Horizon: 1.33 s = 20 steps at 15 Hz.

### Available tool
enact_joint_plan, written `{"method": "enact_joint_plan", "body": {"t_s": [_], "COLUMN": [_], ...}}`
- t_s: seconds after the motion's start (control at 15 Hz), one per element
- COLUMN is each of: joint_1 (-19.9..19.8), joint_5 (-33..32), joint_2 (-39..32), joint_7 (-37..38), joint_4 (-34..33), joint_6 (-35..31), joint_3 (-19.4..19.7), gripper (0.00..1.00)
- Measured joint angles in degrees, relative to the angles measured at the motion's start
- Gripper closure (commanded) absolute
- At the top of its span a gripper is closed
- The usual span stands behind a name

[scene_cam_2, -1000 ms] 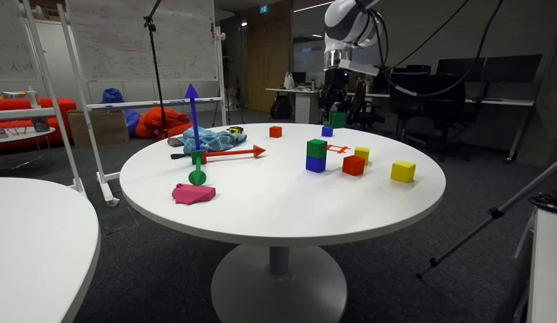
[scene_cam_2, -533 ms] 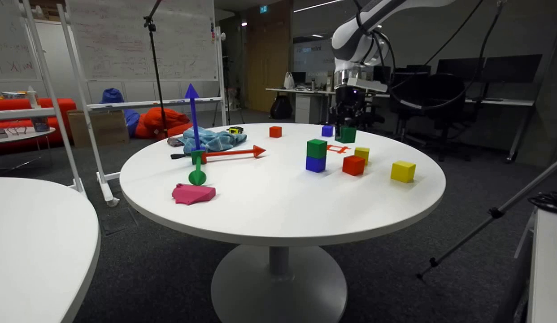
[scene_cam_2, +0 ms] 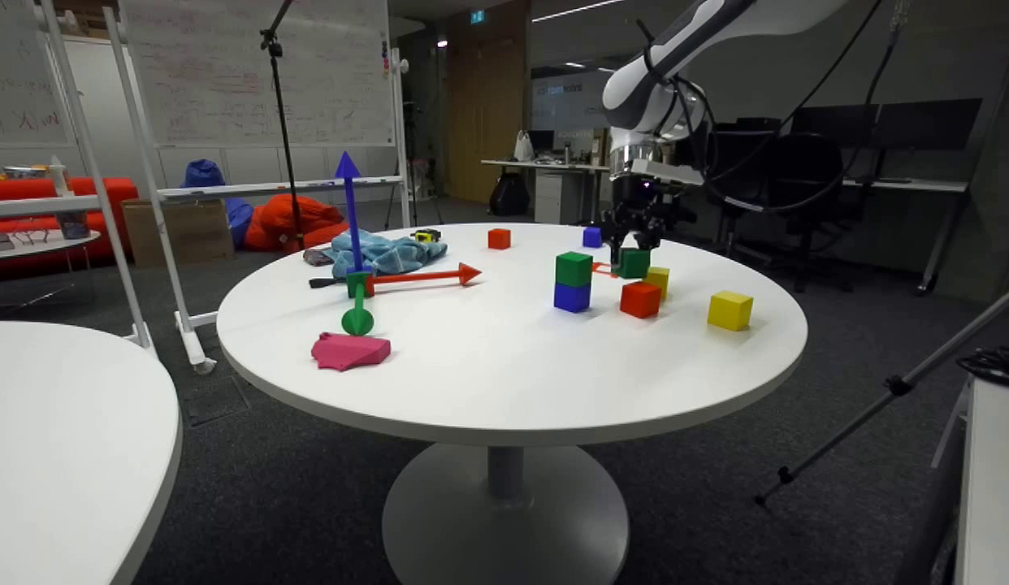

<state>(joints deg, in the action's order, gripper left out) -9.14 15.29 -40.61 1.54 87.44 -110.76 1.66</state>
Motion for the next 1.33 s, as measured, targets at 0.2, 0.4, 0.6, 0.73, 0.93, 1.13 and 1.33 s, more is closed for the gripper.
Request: {"method": "enact_joint_plan", "body": {"t_s": [0.2, 0.4, 0.6, 0.73, 0.93, 1.13, 1.33], "joint_1": [0.1, 0.3, 1.5, 2.7, 4.6, 6.3, 7.7], "joint_5": [0.3, 0.3, 0.2, 0.1, -0.5, -2.9, -9.2], "joint_2": [-0.1, 0.2, 1.6, 3.3, 6.2, 8.8, 10.2], "joint_7": [0.0, 0.0, 0.0, 0.0, 0.0, 0.0, -0.6], "joint_4": [-0.1, -0.6, -0.8, -0.8, -0.8, -0.7, -0.7], "joint_6": [0.0, 0.0, -0.1, -0.1, -0.1, -0.1, 0.8], "joint_3": [-0.1, -0.6, -0.9, -0.9, -0.9, -0.9, -0.8], "gripper": [0.0, 0.0, 0.0, 0.0, 0.0, 0.0, 0.0]}}
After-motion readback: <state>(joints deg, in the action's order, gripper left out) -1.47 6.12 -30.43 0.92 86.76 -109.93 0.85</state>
